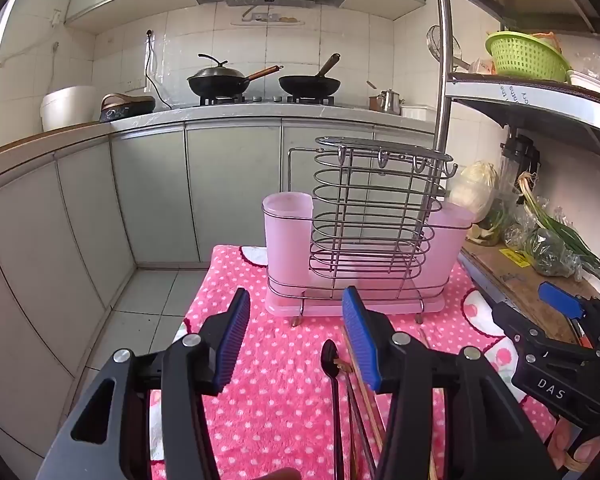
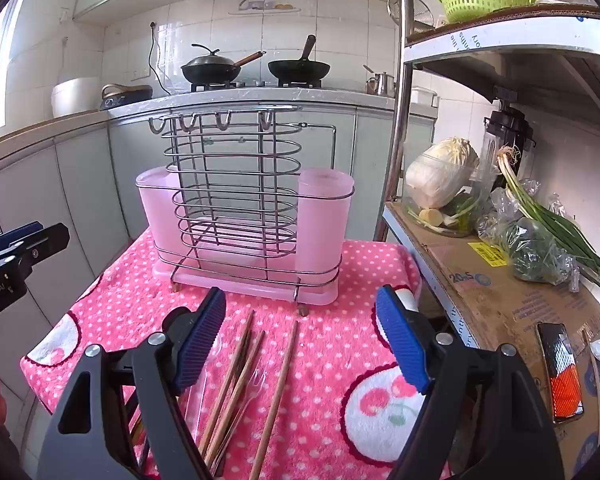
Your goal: Organize utensils
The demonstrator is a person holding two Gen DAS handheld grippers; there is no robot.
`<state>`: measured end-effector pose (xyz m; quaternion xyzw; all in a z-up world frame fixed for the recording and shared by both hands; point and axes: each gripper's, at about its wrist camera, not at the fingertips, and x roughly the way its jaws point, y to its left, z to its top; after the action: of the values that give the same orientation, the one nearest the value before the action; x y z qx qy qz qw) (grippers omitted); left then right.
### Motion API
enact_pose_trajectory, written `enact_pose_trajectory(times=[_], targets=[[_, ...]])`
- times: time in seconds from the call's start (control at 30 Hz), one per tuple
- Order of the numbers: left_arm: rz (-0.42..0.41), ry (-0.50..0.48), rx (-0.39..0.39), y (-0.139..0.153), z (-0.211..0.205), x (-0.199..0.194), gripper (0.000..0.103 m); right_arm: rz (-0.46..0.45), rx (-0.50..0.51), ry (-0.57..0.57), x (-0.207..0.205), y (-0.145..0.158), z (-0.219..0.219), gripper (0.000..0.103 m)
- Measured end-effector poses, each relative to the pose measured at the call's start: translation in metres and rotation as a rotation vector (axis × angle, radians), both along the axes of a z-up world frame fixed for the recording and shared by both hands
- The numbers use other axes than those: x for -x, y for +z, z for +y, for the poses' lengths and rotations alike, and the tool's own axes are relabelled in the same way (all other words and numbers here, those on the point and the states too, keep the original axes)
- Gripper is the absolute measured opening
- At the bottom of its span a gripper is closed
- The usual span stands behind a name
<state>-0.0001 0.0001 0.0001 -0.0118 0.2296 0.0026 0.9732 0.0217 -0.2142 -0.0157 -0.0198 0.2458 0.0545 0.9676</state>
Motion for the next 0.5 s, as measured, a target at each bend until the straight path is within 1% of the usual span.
enact_pose_trajectory(times=[0.4,0.43,0.5], targets=[[-0.001,-0.001,0.002,0.0036,-0.0041,0.0016,0.048,-0.008,-0.004,-0.004,-0.0032,0.0004,-0.0016,0.078],[0.001,-0.002,0.018,0.0018,0.0013,0.0003,0.048,-0.009,-0.005,-0.004,-0.0039,0.0002,-0.0023,0.078],[-0.001,-0.002,0.019,0.0018,0.0017,0.0010,0.048,-0.009,-0.006,-0.004,-0.0054,-0.0005,-0.0039,0.078]])
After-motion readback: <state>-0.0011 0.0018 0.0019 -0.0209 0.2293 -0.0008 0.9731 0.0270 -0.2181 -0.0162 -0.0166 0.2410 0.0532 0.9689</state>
